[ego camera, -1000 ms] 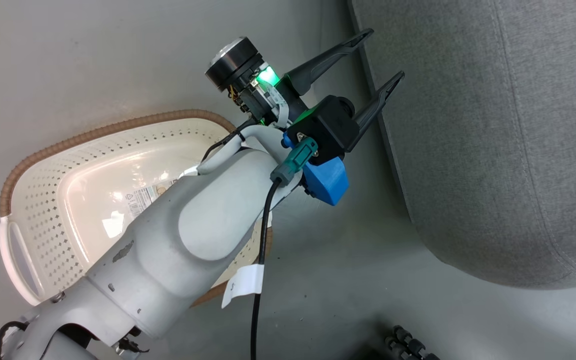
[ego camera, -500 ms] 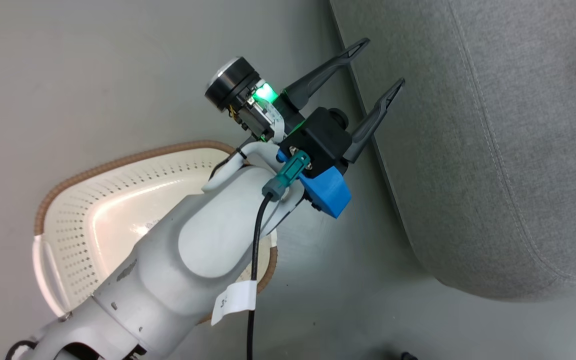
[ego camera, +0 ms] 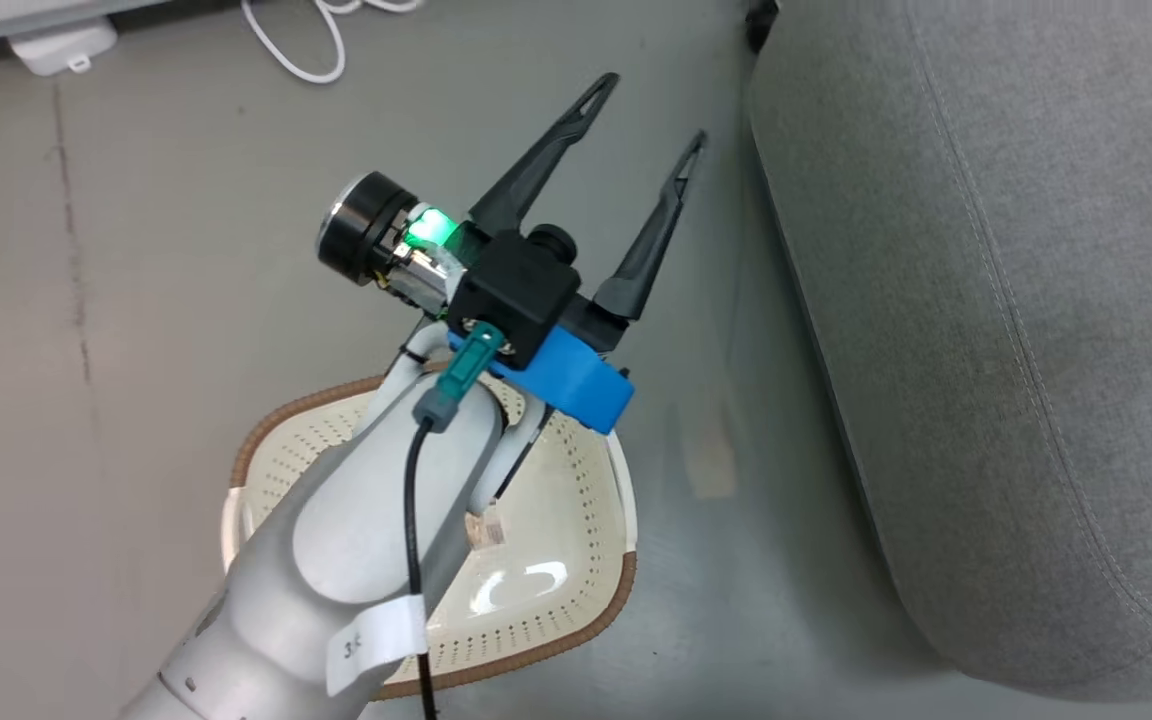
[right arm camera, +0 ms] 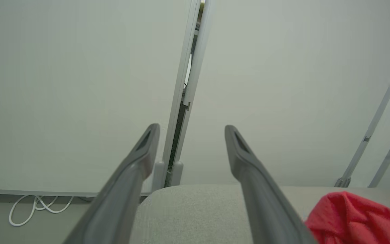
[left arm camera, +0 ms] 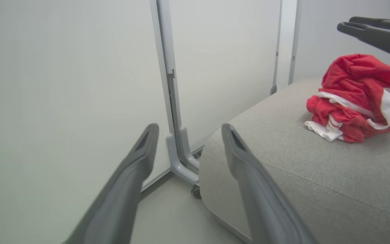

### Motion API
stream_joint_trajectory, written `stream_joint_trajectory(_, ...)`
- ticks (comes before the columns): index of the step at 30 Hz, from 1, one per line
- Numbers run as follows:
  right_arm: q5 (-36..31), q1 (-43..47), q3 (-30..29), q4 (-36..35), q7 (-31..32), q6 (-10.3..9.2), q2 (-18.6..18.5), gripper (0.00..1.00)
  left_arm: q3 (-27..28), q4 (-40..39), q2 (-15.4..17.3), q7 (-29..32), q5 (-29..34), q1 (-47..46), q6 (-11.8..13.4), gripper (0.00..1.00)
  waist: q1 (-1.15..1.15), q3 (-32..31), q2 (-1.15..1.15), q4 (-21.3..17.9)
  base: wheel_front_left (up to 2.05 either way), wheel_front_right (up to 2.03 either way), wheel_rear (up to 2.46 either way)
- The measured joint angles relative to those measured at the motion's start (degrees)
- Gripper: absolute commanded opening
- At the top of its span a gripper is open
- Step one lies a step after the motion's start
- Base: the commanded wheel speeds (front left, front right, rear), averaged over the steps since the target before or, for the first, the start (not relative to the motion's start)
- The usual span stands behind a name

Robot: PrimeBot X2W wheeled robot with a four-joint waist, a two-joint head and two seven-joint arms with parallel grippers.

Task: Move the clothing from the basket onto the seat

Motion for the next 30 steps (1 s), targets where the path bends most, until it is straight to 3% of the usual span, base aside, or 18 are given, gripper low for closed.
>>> stream_joint_trajectory(6,-0.2,2.4,5.0,1.4,0.0,0.0,1.4,1.0,6.5,-1.3,0.5,0.0,0.2,5.2,0.6,1.0,0.0,-4.9,0.0,3.1,0.0,0.0,0.0)
stream_joint_trajectory(15,0.4,8.1,8.0,3.1,0.0,0.0,4.0,1.0,16.4,-2.8,0.7,0.0,0.7,14.7,1.0,1.0,0.0,-12.2,0.0,6.7,0.0,0.0,0.0)
stream_joint_trajectory(30,1.7,18.2,10.0,5.0,0.0,0.0,8.8,1.0,25.8,-7.1,-0.6,0.0,4.6,27.9,-0.3,1.0,-0.01,-20.3,0.0,9.7,0.0,0.0,0.0)
